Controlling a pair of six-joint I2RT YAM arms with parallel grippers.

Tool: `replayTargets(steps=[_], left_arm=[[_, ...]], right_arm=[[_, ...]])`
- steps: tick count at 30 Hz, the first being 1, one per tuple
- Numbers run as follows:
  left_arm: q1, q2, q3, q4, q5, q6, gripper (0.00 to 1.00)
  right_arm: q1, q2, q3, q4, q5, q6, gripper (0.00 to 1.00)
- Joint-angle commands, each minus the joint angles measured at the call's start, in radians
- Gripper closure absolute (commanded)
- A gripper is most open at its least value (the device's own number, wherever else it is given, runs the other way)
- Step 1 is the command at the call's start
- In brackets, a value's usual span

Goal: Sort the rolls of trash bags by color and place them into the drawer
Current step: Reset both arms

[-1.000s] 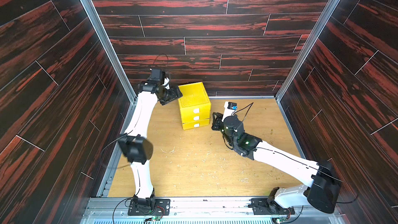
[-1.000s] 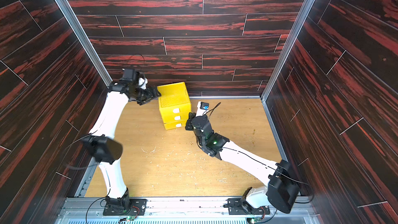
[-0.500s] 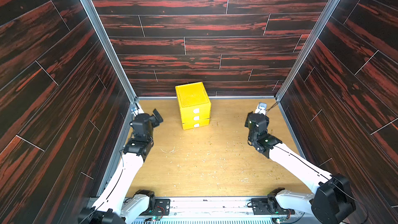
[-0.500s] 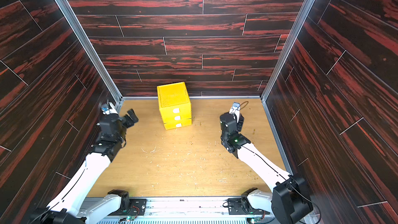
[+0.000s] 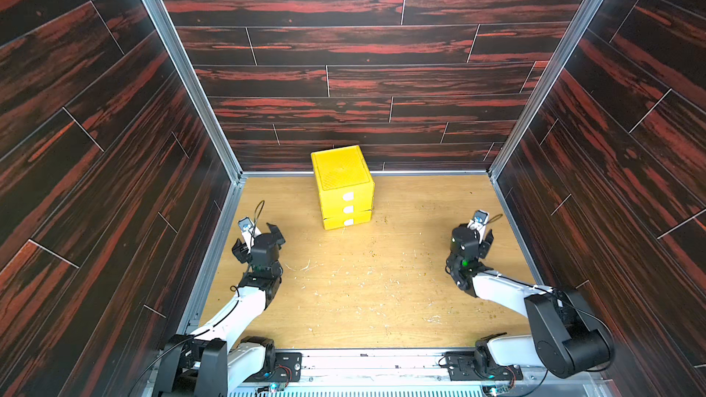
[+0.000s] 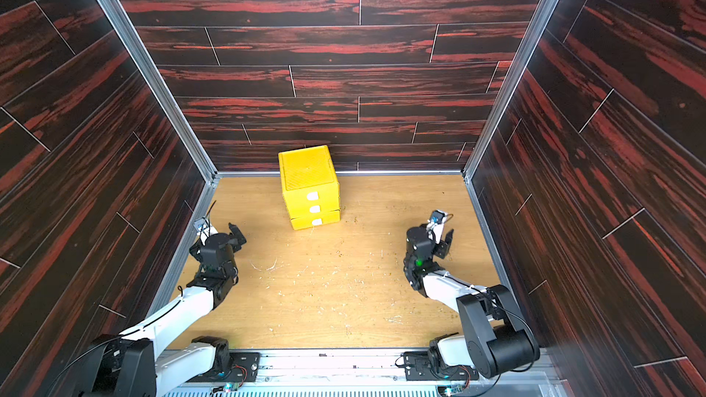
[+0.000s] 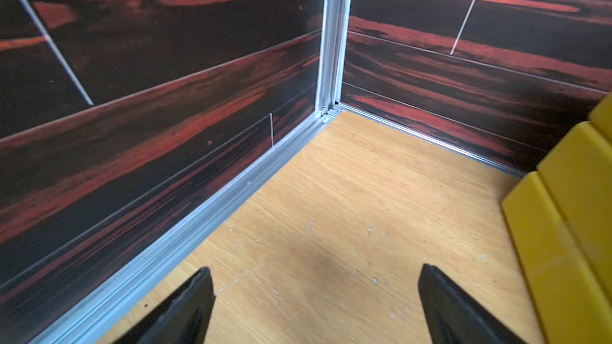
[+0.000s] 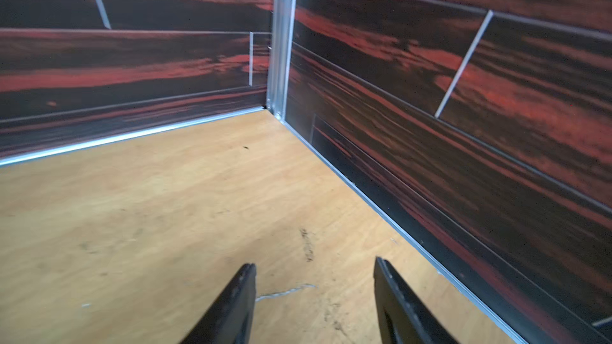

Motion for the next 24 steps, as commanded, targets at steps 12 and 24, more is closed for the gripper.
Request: replayTargets(steps=[12,24], left_arm=[[0.033,0.142,-0.131,0.390,-0.002,0.099,0.00],[0.039,0.433,-0.109,0.651,0.133,0.171,0.00]], right_arm=[[-0.044,0.182,-0.117,0.546,-0.106,-0.092,0.42],[-0.053,0.221,-0.079,0.512,-0.264,-0.141,0.46]])
